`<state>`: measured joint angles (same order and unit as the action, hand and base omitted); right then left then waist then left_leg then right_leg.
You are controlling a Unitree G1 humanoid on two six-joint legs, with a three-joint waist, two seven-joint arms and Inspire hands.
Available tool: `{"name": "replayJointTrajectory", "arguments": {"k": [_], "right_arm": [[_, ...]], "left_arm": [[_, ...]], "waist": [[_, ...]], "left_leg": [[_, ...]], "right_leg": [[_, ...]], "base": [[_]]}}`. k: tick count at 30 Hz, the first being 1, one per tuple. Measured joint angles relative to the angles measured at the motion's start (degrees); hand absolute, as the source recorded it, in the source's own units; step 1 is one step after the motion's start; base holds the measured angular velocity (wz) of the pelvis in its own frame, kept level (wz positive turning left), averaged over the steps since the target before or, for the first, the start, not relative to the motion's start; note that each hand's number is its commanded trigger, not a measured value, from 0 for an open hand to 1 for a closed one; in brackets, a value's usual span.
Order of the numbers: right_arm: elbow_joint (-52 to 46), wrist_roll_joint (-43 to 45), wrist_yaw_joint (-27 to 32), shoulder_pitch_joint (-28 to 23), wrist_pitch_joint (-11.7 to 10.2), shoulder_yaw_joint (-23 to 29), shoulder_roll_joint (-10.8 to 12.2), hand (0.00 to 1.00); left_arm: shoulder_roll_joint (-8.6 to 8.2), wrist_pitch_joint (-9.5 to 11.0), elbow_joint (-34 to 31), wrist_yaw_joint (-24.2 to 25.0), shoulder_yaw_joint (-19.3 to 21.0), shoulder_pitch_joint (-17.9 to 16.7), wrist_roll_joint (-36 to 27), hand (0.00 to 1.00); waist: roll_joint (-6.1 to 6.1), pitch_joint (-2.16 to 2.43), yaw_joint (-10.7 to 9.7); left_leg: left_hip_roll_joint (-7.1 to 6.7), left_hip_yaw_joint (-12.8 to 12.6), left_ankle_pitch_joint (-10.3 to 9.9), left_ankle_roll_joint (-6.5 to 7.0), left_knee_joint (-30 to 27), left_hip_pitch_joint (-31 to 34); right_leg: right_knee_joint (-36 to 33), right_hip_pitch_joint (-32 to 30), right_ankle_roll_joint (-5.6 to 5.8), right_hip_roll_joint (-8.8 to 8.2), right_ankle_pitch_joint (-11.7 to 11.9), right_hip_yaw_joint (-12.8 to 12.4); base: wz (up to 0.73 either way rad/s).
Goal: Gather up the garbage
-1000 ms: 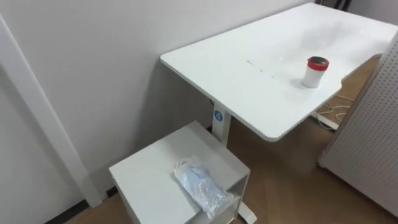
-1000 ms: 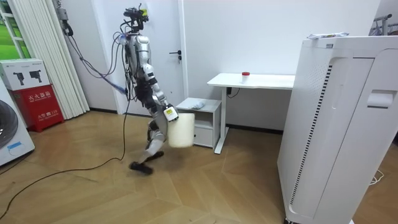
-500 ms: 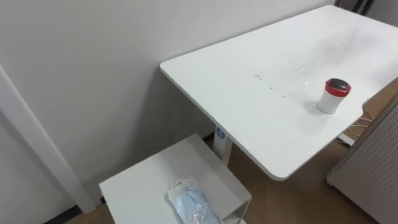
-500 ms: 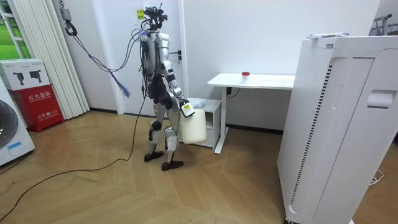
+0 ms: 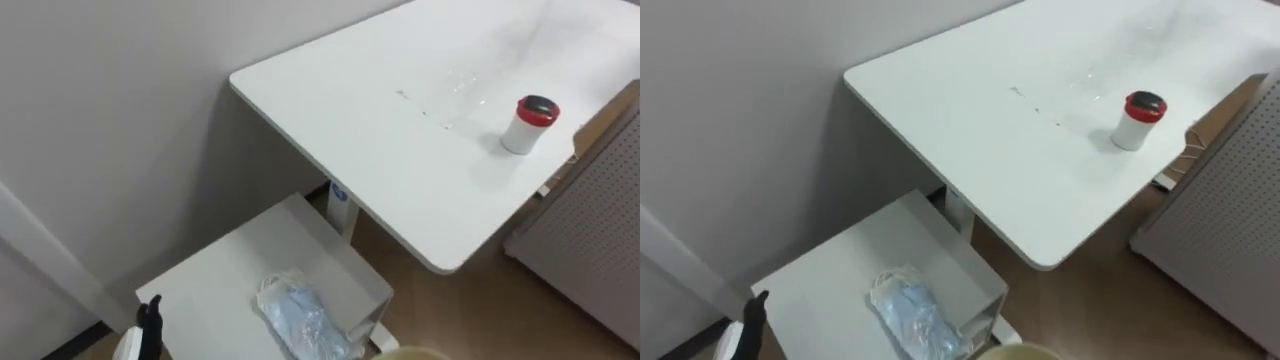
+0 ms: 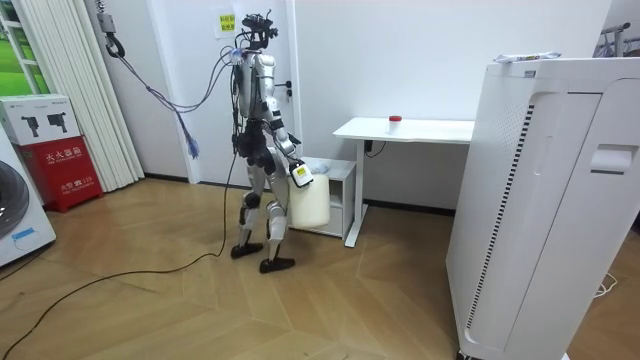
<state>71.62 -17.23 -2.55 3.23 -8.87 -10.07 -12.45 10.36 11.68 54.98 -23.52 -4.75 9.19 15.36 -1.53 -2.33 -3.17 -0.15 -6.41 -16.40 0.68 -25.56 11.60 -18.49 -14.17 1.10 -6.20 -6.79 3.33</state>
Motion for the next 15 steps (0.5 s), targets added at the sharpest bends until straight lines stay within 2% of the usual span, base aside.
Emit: {"name": "replayJointTrajectory", "arguments": {"k": [1,2,3,4,6,7,8,9,10,15], "right_arm": [[0.39,-0.33,0.22,0.11,-0.57,0.26,-0.56,1.00],[1.00,-0.47,0.46,0.50,-0.45,0.44,-0.49,1.00],[2.12,-0.70,0.49,2.12,0.21,0.32,-0.39,1.00],[2.70,-1.04,0.56,3.21,0.21,0.04,-0.45,1.00],[2.52,-1.02,0.38,3.84,0.03,-0.02,-0.53,1.00],[2.50,-0.97,0.40,3.84,0.17,-0.46,-0.57,1.00],[2.42,-1.01,0.44,3.85,0.19,-0.95,-0.66,1.00],[2.08,-1.32,0.60,3.99,0.18,-1.61,-0.88,1.00],[1.68,-1.66,0.70,4.30,0.12,-1.70,-1.06,1.00],[1.63,-5.38,0.94,5.16,-0.61,-2.50,-1.80,1.00]], "left_arm": [[-0.29,0.48,0.79,-0.05,-2.43,3.01,-0.14,0.00],[-0.14,1.14,0.92,-0.07,-3.40,4.37,-0.15,0.00],[-0.21,1.92,1.38,-0.67,-4.55,6.16,-0.10,0.00],[-0.33,2.03,2.33,-0.94,-4.82,6.75,-0.05,0.00],[-0.18,2.04,4.01,-1.11,-4.81,6.80,-0.08,0.00],[-0.06,2.08,4.72,-1.27,-4.57,7.09,-0.16,0.00],[-0.04,2.11,5.43,-1.45,-4.49,7.67,-0.25,0.00],[-0.08,2.10,6.60,-2.04,-4.68,8.80,-0.53,0.00],[-0.11,2.16,6.64,-2.77,-5.21,9.28,-1.30,0.00],[-0.77,3.71,8.56,-3.35,-9.69,10.79,-1.49,0.00]], "waist": [[1.16,0.25,-0.34],[1.27,0.37,-0.53],[0.34,0.08,0.53],[0.27,0.02,0.99],[0.66,-0.05,0.92],[0.92,0.01,0.27],[1.18,-0.12,-0.19],[1.82,-0.53,-1.75],[2.19,-0.73,-2.76],[2.49,-0.93,-4.51]], "left_leg": [[1.67,0.33,0.80,-0.37,2.80,6.42],[2.60,-1.30,3.17,2.21,2.07,9.18],[2.46,-4.83,3.93,2.53,0.55,10.82],[2.27,-5.67,3.98,2.63,0.12,11.38],[2.29,-5.69,3.97,2.62,-0.03,11.37],[2.30,-5.73,3.95,2.61,-0.06,11.86],[2.40,-5.72,3.95,2.61,-0.02,12.19],[2.58,-5.69,3.95,2.61,0.01,12.90],[2.55,-5.89,3.95,2.61,-0.01,13.70],[3.49,-6.80,3.94,2.27,-0.73,15.82]], "right_leg": [[0.08,-1.88,0.96,0.09,-0.13,-1.96],[-0.98,-3.24,2.40,-0.30,-1.03,-2.24],[-2.84,-6.28,3.94,-1.39,-2.33,-2.06],[-3.18,-7.76,3.94,-1.50,-2.37,-0.94],[-2.41,-8.06,3.19,-1.31,-1.46,0.22],[-1.73,-7.67,3.38,-1.17,-1.27,0.31],[-1.56,-7.73,3.46,-1.06,-1.23,0.51],[-1.53,-8.13,3.49,-0.95,-1.21,1.27],[-2.42,-9.43,3.47,-0.74,-1.22,1.39],[-6.54,-13.82,2.56,-0.64,-1.60,1.32]], "base": [[0.58],[0.31],[-0.13],[-0.37],[-0.43],[-0.27],[0.00],[0.09],[0.00],[-0.16]]}}
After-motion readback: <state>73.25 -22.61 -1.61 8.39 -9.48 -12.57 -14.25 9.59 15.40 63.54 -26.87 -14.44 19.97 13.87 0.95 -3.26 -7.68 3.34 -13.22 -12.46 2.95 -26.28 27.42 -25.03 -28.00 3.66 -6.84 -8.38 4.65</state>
